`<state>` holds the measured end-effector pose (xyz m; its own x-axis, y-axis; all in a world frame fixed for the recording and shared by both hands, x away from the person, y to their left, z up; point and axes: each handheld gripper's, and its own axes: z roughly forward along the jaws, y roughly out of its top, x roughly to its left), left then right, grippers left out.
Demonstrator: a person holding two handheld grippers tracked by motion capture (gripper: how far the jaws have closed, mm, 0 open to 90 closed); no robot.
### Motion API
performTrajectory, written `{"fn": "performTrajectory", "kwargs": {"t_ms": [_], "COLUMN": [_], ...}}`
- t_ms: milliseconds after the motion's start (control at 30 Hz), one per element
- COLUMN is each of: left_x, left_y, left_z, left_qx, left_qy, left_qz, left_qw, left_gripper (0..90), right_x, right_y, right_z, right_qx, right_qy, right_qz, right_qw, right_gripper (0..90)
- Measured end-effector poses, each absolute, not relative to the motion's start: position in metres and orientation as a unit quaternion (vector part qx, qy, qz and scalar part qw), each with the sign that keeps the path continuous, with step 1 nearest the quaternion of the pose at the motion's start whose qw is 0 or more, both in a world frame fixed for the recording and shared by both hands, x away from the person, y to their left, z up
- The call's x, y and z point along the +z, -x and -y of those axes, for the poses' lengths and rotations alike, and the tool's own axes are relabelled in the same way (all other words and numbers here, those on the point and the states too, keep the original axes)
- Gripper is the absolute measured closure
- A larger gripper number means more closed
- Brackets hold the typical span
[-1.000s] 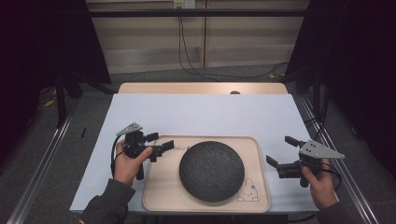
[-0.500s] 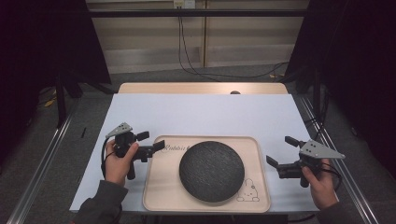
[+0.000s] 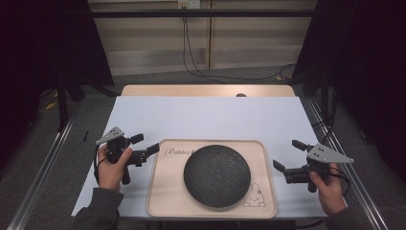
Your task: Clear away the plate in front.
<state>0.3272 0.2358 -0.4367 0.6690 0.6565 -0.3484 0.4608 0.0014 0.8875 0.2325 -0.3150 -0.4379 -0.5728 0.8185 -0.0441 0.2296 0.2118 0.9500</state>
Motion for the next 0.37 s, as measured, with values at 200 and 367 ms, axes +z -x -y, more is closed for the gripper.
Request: {"fn": "performTrajectory", "kwargs": {"t_ms": [200, 367], "left_x": [-0.4402, -0.4399], "left_y": [-0.325, -0.3244], "left_z": [-0.242, -0.2447], "left_qx": [0.087, 0.092], "left_qy": [-0.701, -0.702], "left_qz": [-0.404, -0.405], "left_qw": [0.581, 0.578], "left_gripper": [5.4, 5.4], "right_x": [-0.4379, -0.4393], "right_y": [-0.2331, -0.2345], "right_z": [0.3151, 0.3141], "right_qx": [0.513, 0.509], "right_qy": [-0.362, -0.364], "right_qz": [-0.723, -0.725], "right_qw": [0.287, 0.287], "right_gripper": [0.0, 0.0]}}
